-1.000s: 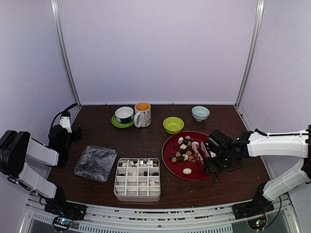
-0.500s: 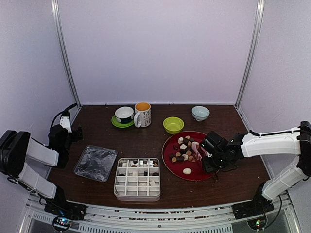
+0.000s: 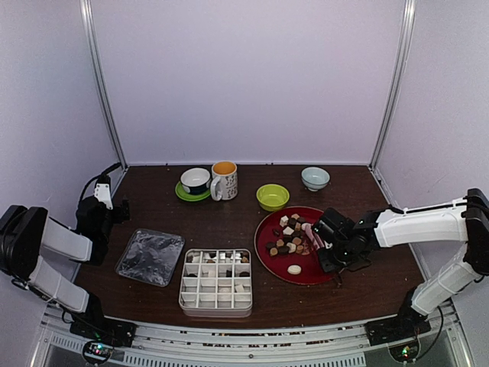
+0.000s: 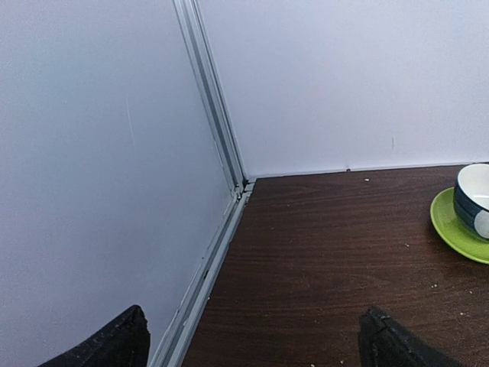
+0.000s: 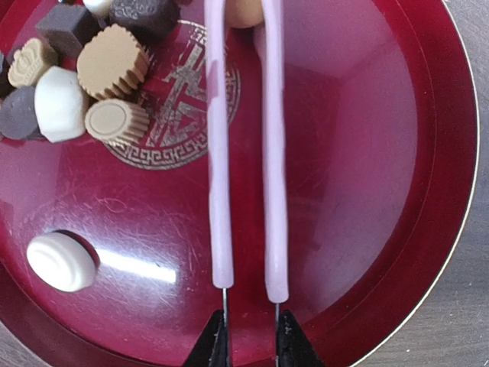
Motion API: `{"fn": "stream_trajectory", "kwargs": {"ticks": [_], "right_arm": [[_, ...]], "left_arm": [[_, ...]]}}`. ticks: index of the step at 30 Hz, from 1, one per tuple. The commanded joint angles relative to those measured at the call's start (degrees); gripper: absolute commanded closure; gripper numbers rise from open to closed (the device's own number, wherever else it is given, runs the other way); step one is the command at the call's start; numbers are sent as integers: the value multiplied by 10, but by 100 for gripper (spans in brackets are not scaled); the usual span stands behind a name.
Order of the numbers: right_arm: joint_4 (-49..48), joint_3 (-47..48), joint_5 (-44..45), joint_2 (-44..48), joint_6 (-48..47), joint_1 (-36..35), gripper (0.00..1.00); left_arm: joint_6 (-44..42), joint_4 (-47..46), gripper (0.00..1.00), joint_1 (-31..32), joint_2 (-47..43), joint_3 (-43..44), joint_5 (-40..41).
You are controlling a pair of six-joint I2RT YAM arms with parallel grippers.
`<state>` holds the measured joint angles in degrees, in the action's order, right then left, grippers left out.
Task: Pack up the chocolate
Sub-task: Pick up the fake chocolate from the plate.
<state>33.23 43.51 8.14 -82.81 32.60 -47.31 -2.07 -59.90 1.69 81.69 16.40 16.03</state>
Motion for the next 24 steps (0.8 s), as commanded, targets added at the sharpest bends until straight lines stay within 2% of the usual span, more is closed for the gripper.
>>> {"fn": "stream_trajectory", "kwargs": {"ticks": [1, 7, 14, 20, 24], "right_arm": [[9, 29, 16, -7, -12, -4, 80], [33, 40, 30, 26, -18, -5, 82], [55, 36, -11, 104, -54, -10, 84], [22, 51, -104, 158, -113, -74, 87], [5, 98, -150, 121, -126, -125, 89]], "left_arm": [[-5, -21, 2, -4, 3, 9, -4], [-5, -21, 2, -4, 3, 9, -4], [-5, -21, 2, -4, 3, 9, -4], [-5, -21, 2, -4, 3, 8, -5], [-5, -21, 2, -4, 3, 9, -4]]}}
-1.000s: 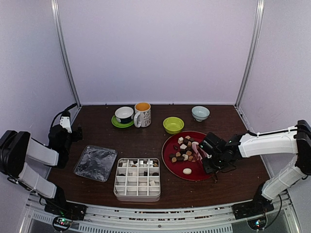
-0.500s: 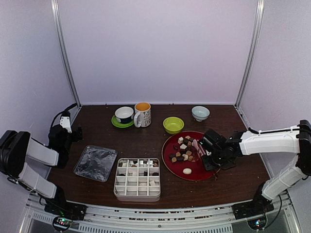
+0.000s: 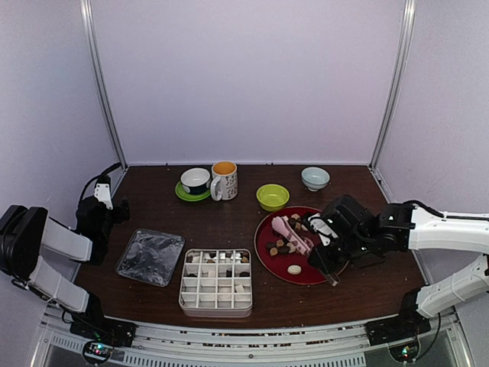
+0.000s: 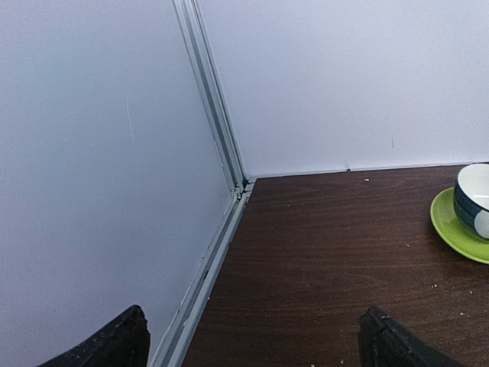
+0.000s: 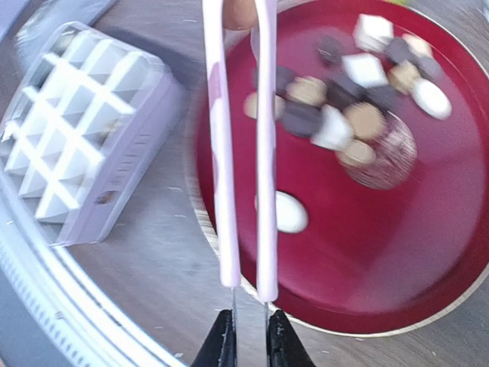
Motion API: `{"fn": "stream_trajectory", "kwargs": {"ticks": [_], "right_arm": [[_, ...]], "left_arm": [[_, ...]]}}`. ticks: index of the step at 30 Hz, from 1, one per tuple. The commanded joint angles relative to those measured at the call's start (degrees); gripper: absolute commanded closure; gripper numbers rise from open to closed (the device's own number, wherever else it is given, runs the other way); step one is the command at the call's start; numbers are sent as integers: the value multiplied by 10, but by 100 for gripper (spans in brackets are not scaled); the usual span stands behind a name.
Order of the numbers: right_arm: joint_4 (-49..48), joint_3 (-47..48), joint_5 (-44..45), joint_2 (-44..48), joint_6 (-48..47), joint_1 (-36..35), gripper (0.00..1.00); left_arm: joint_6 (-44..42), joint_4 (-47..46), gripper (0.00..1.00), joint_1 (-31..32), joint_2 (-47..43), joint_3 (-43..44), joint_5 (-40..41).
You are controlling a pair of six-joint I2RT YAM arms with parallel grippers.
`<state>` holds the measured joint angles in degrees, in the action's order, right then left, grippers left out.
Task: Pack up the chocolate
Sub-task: Pick up the fake chocolate from the plate, then place the fake chocolate in the empty pocket of the box.
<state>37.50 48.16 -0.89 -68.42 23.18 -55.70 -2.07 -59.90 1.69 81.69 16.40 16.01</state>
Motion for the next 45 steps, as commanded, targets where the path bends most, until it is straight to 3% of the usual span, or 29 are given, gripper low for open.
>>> {"fn": "stream_trajectory", "kwargs": {"ticks": [1, 13, 19, 25, 31, 38, 45], "right_arm": [[-38, 67, -61, -38, -38, -58, 89], [28, 212, -10, -223, -81, -192, 91], [10, 217, 5, -221, -86, -199, 92], [-2, 191, 6, -196, -153, -199, 94], [23, 195, 44, -157, -193, -164, 100], [169, 353, -14, -154, -161, -38, 100], [340, 523, -86, -248, -163, -23, 100]], "left_arm": [[-5, -21, 2, -4, 3, 9, -5], [-5, -21, 2, -4, 3, 8, -4], [-5, -21, 2, -4, 3, 9, -4], [-5, -21, 2, -4, 3, 9, -4], [-5, -22, 2, -4, 3, 8, -4], [-6, -21, 2, -4, 3, 9, -4], [-5, -21, 2, -4, 3, 8, -4]]}}
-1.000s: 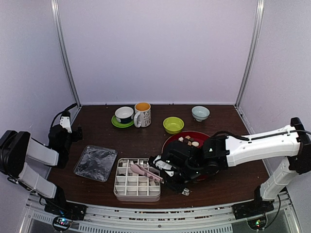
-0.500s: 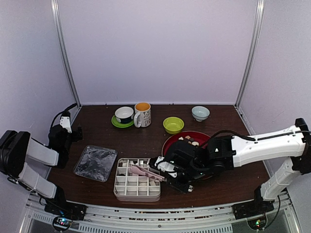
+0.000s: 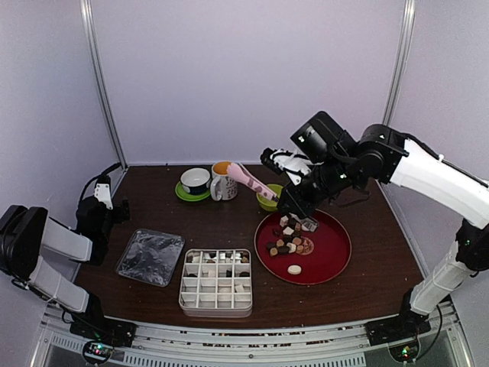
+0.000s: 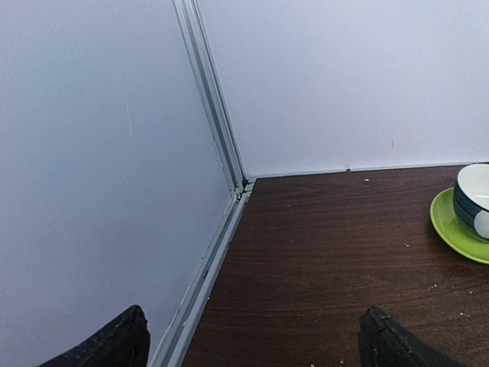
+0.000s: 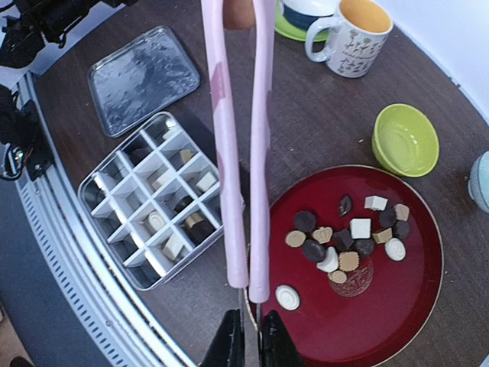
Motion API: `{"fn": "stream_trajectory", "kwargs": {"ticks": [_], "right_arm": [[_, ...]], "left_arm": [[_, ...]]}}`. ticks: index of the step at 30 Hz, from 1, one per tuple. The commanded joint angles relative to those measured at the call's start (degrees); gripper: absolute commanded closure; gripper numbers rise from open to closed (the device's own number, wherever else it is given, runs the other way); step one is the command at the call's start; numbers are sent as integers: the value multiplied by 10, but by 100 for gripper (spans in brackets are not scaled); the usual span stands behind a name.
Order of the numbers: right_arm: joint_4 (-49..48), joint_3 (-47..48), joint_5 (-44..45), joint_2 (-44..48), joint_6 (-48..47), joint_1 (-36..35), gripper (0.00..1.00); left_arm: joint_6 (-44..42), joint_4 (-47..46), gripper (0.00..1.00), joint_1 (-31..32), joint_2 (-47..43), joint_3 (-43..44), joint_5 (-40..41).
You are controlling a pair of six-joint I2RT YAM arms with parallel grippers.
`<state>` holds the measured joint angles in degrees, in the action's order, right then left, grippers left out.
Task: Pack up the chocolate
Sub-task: Place the fake chocolate in the empty pocket of the box.
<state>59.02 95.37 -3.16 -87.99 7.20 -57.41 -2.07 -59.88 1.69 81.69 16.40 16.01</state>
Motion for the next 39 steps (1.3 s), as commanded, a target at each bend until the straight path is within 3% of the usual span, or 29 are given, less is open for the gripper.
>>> {"fn": "stream_trajectory", "kwargs": {"ticks": [1, 19, 28, 33, 39], "right_arm": [[138, 59, -73, -64, -5, -10, 100], [181, 152, -44, -210, 27, -164, 100], [208, 164, 4, -259, 12, -164, 96], [217, 171, -11, -266, 1, -159, 96], [209, 159, -33, -261, -7, -155, 88]], "left_arm": [[-5, -21, 2, -4, 3, 9, -4], [-5, -21, 2, -4, 2, 9, -4], [-5, -20, 2, -4, 3, 9, -4], [-5, -21, 2, -4, 3, 9, -4], [-5, -21, 2, -4, 3, 8, -4]]}}
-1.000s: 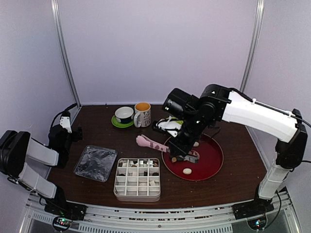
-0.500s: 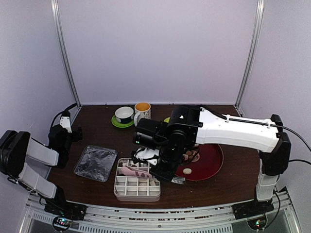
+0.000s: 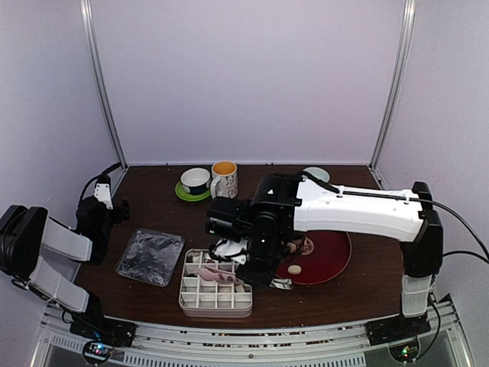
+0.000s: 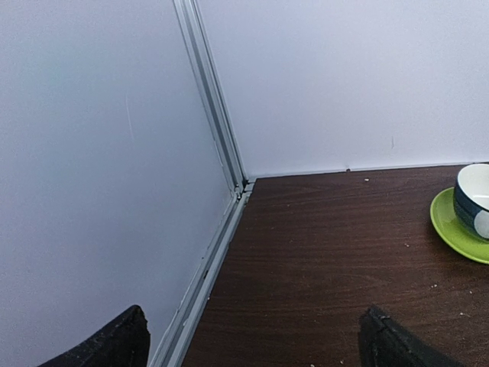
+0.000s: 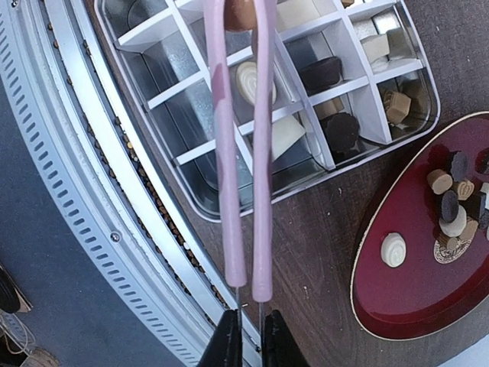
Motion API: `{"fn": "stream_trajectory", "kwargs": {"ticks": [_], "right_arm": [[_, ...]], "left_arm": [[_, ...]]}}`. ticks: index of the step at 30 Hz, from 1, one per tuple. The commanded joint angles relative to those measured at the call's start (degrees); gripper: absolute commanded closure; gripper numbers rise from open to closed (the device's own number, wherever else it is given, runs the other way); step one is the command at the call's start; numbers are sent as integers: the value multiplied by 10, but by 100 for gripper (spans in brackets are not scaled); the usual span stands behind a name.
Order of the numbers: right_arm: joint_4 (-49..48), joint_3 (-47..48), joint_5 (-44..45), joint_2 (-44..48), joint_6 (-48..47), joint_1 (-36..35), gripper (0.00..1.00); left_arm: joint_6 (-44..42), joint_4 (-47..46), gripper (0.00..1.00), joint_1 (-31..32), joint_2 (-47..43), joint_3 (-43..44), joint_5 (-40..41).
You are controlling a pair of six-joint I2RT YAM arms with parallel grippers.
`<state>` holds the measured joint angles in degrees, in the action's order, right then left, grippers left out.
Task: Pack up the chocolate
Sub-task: Place the fake chocolate in the empty pocket of the box.
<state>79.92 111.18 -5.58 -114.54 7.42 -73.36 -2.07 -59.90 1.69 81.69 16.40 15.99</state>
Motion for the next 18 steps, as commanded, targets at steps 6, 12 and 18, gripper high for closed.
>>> {"fn": "stream_trajectory", "kwargs": {"ticks": [6, 12, 18], "right_arm": [[-2, -5, -21, 5, -10, 4, 81], [-1, -1, -23, 0, -10, 4, 77], [-6, 3, -20, -1, -13, 7, 72]], "left_arm": [[-5, -21, 2, -4, 3, 9, -4], [-5, -21, 2, -4, 3, 9, -4], [-5, -21, 2, -4, 3, 9, -4]]}}
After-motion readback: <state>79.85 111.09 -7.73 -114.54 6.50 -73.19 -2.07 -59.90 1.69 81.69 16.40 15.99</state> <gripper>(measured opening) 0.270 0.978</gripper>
